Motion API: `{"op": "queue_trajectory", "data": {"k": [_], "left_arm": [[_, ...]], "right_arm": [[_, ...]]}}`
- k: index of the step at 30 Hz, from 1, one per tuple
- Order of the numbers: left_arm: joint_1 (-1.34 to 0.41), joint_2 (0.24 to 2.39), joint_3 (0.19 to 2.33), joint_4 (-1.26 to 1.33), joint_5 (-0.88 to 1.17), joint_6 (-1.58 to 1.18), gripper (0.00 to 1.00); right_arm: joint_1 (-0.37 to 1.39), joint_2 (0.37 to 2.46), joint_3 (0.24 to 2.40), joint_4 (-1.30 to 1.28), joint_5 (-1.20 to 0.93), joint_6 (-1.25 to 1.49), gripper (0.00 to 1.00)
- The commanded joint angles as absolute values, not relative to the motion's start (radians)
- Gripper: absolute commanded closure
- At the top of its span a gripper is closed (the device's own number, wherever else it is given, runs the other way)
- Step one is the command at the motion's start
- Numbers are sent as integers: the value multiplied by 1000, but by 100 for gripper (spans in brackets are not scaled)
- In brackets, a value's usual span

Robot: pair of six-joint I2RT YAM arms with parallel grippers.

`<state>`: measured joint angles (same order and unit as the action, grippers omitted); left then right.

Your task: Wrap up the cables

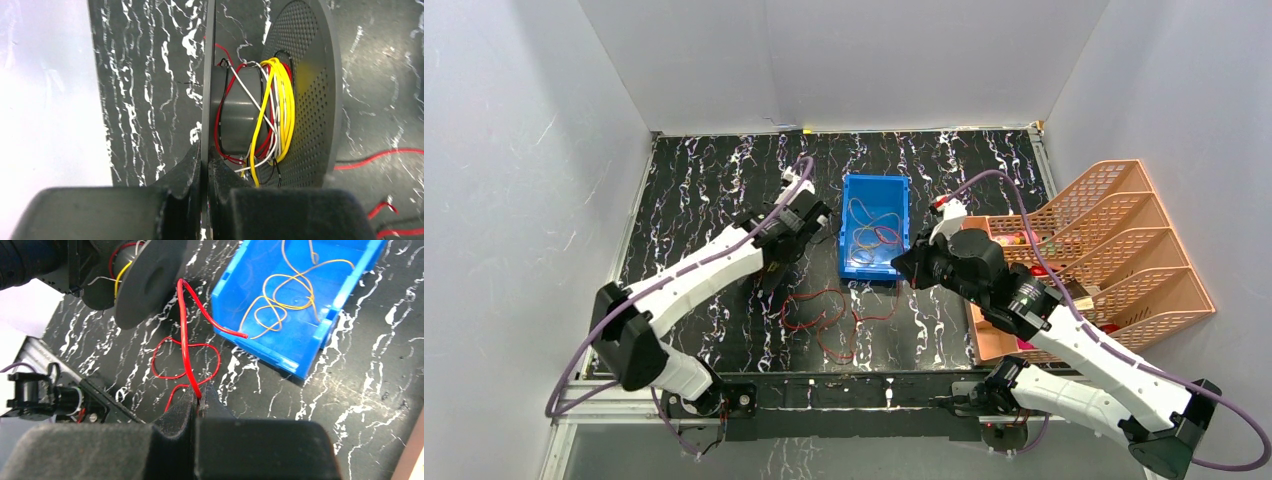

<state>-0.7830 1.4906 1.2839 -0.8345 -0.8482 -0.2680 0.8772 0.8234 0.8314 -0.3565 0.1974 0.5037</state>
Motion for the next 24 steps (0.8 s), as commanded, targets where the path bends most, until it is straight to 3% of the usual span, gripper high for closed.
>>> {"op": "queue_trajectory", "data": {"k": [1,13,24], "left_arm": [[-788,1349,1275,-909,-754,-357,100],[-788,1176,1173,-955,-487,-484,100],[-788,1126,1098,-937,-432,-476,100]], "right_arm": [[874,814,902,-298,99,522,100],[874,823,993,-342,-32,557,100],[874,808,1016,-349,-83,572,100]]}}
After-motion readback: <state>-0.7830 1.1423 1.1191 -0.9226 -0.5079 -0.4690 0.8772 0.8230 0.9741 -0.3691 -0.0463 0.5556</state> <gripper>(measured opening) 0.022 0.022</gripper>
